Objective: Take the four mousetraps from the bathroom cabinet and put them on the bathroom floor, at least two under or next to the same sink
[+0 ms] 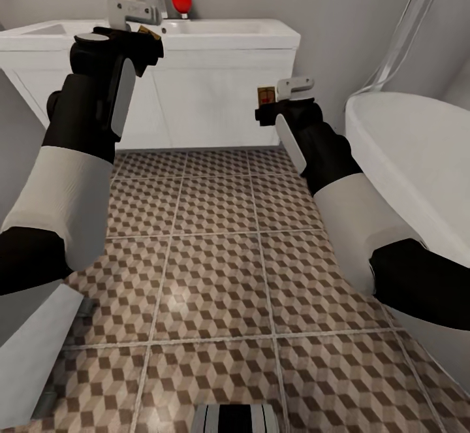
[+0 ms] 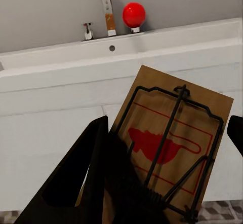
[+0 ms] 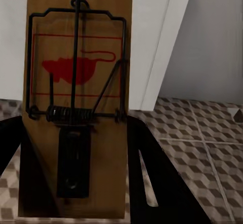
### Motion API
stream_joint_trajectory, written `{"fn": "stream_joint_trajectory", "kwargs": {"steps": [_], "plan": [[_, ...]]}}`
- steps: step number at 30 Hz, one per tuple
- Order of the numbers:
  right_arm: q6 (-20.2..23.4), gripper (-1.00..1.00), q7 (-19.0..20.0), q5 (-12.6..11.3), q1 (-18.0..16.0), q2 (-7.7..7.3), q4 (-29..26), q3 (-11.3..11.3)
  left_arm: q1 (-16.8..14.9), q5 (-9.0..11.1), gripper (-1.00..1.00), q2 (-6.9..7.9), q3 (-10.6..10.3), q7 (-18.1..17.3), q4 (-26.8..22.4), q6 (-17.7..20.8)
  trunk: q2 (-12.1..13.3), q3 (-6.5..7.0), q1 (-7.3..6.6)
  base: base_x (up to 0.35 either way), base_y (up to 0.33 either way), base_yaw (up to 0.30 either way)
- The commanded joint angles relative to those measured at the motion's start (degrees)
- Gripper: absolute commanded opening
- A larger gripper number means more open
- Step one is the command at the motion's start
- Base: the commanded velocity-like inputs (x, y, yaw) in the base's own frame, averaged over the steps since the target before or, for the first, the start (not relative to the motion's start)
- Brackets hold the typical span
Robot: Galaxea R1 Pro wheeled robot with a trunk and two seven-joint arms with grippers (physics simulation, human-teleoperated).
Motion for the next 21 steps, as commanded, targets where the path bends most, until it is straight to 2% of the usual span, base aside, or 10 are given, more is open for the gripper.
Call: {"fn": "stream_joint_trajectory", "kwargs": {"steps": [1, 21], "plan": [[0.1, -1.00, -0.6, -0.7, 0.0, 0.00, 0.0, 0.1, 0.0, -0.5, -1.00, 0.00, -0.1, 0.0, -0.1, 0.4, 0.0, -0.27, 0.00, 0.000, 0.000, 0.000], [0.1, -1.00, -0.7, -0.8, -0.7, 0.00, 0.1, 0.1, 0.0, -0.7, -1.00, -0.07, 0.1, 0.3, 0.3, 0.5, -0.3, -4.70, 0.52, 0.000, 0.000, 0.000]]}}
